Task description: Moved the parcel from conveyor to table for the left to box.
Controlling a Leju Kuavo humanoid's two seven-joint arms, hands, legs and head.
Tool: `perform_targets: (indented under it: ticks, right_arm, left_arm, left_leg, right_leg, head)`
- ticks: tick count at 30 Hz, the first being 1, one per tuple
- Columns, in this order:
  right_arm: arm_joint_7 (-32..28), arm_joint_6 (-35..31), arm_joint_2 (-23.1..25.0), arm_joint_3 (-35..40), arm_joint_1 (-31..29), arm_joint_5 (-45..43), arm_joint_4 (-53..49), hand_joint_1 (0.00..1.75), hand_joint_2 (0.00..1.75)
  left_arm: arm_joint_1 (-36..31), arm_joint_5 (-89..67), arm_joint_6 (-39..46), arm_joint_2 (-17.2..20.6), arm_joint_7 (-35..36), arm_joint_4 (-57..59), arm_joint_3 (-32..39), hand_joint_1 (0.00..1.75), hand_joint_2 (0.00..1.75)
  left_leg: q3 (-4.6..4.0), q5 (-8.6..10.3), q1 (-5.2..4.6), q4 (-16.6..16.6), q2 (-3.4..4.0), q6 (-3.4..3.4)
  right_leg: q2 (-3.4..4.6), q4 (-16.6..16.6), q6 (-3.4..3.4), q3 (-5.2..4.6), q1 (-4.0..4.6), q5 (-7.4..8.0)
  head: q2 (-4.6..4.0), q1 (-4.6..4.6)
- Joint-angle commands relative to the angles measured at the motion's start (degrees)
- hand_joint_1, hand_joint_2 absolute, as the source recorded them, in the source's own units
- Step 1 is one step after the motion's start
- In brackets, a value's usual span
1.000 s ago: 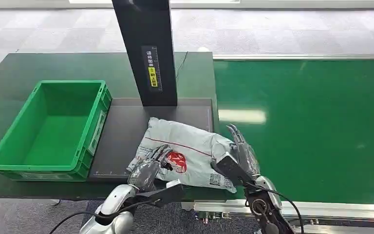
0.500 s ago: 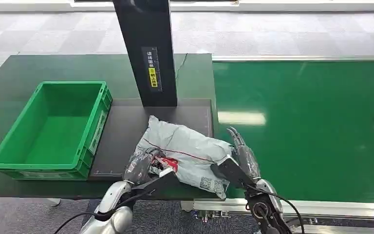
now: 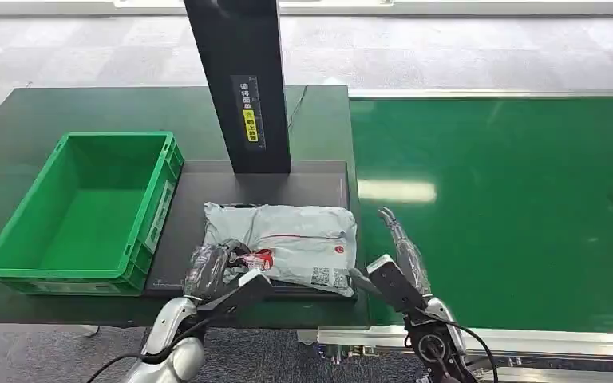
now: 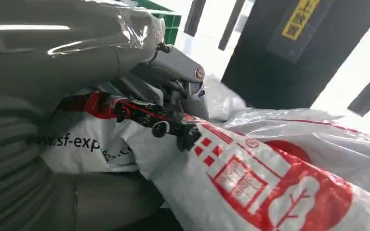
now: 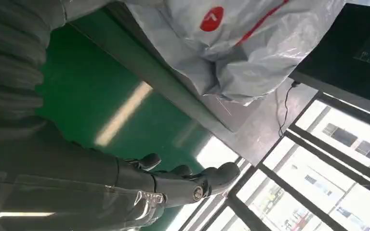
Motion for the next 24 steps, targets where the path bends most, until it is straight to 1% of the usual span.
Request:
perform_targets:
  ticks: [1, 2, 3, 7, 11, 13, 17, 18, 19, 21, 24]
  right_arm:
    - [-1.8, -0.8, 1.2, -3.3, 0.8, -2.6, -3.1, 0.0, 1.75]
    - [-1.9, -0.9, 1.2, -3.4, 0.7, -2.8, -3.1, 0.0, 1.75]
    - [-2.4, -1.5, 1.3, -3.7, 0.9, -3.8, -3.2, 0.0, 1.75]
    - [-2.6, -1.9, 1.2, -3.1, 1.5, -5.9, -3.3, 0.0, 1.75]
    - [-2.9, -1.8, 1.8, -2.0, 1.9, -6.8, -3.4, 0.0, 1.75]
    - [-3.0, -1.6, 2.1, -1.3, 2.0, -6.8, -3.5, 0.0, 1.75]
    - [-3.1, -1.4, 2.2, -0.3, 3.7, -6.9, -5.3, 0.0, 1.75]
    - [-2.8, -1.1, 2.3, -0.1, 4.5, -7.3, -6.3, 0.0, 1.75]
    - [-2.9, -1.1, 2.3, 0.0, 4.6, -7.2, -6.3, 0.0, 1.75]
    - [-2.3, -0.6, 2.0, 0.3, 6.3, -7.5, -8.5, 0.0, 1.75]
    - [-1.9, 0.3, 1.8, 0.8, 7.7, -7.4, -10.4, 0.0, 1.75]
  left_arm:
    - [0.7, 2.5, 12.4, 0.3, -13.3, -8.5, 1.8, 1.75, 1.75]
    - [0.4, 2.4, 13.0, 0.5, -13.8, -8.9, 1.9, 1.75, 1.75]
    - [0.6, 3.1, 16.4, 0.4, -16.4, -11.2, 2.3, 1.75, 1.75]
    - [0.5, 1.2, 20.9, 1.7, -19.0, -17.2, 1.9, 1.75, 1.75]
    - [0.0, -1.0, 27.9, 2.9, -22.1, -21.5, 2.8, 1.75, 1.75]
    - [-0.4, -2.7, 27.8, 3.7, -22.4, -22.1, 2.7, 1.75, 1.75]
    - [-1.7, -5.1, 27.9, 3.0, -19.0, -21.1, 6.0, 1.75, 1.75]
    - [-3.0, -7.0, 27.0, 3.3, -16.2, -18.8, 7.2, 1.75, 1.75]
    - [-3.1, -7.0, 27.0, 3.4, -16.2, -18.8, 7.3, 1.75, 1.75]
    - [-5.6, -8.1, 22.8, 3.4, -10.0, -13.7, 10.0, 1.75, 1.75]
    - [-10.3, -8.3, 18.8, 3.8, -4.1, -4.6, 14.2, 1.75, 1.75]
  left_leg:
    - [-0.13, 0.0, 0.01, 0.0, -0.02, 0.02]
    - [-0.2, 0.0, 0.02, 0.1, -0.02, 0.03]
    - [-0.19, 0.0, 0.01, 0.1, -0.01, 0.02]
    - [-0.27, -0.01, 0.03, 0.1, 0.01, 0.01]
    - [-0.28, 0.0, 0.02, 0.0, 0.01, 0.01]
    - [-0.27, -0.02, 0.04, 0.0, 0.08, 0.0]
    - [-0.24, -0.01, 0.02, 0.0, 0.01, 0.0]
    - [-0.27, 0.02, 0.03, 0.0, -0.01, 0.01]
    - [-0.25, 0.02, 0.04, 0.0, -0.04, 0.0]
    - [-0.27, 0.04, 0.03, 0.0, -0.07, 0.0]
    - [-0.21, 0.04, 0.01, 0.0, -0.09, -0.01]
  right_leg:
    - [-0.02, 0.0, 0.0, -0.12, 0.01, 0.0]
    - [-0.02, 0.0, 0.0, -0.18, 0.03, 0.01]
    - [-0.01, 0.0, 0.0, -0.18, 0.02, 0.0]
    - [0.0, 0.0, -0.01, -0.26, 0.03, 0.01]
    - [0.02, 0.0, -0.01, -0.27, 0.03, 0.01]
    - [0.08, 0.0, -0.02, -0.27, 0.05, 0.03]
    - [0.02, 0.0, -0.01, -0.23, 0.02, 0.01]
    - [-0.01, 0.0, -0.01, -0.24, 0.04, 0.03]
    - [-0.03, 0.0, -0.02, -0.22, 0.05, 0.02]
    - [-0.06, 0.0, -0.02, -0.24, 0.04, 0.03]
    - [-0.09, 0.0, -0.03, -0.19, 0.02, 0.01]
  head:
    - [0.0, 0.0]
    - [0.0, 0.0]
    - [0.0, 0.0]
    - [0.0, 0.0]
    - [0.02, 0.0]
    - [0.02, 0.0]
    - [0.0, 0.0]
    - [0.02, 0.0]
    - [0.0, 0.0]
    - [0.0, 0.02]
    - [0.02, 0.0]
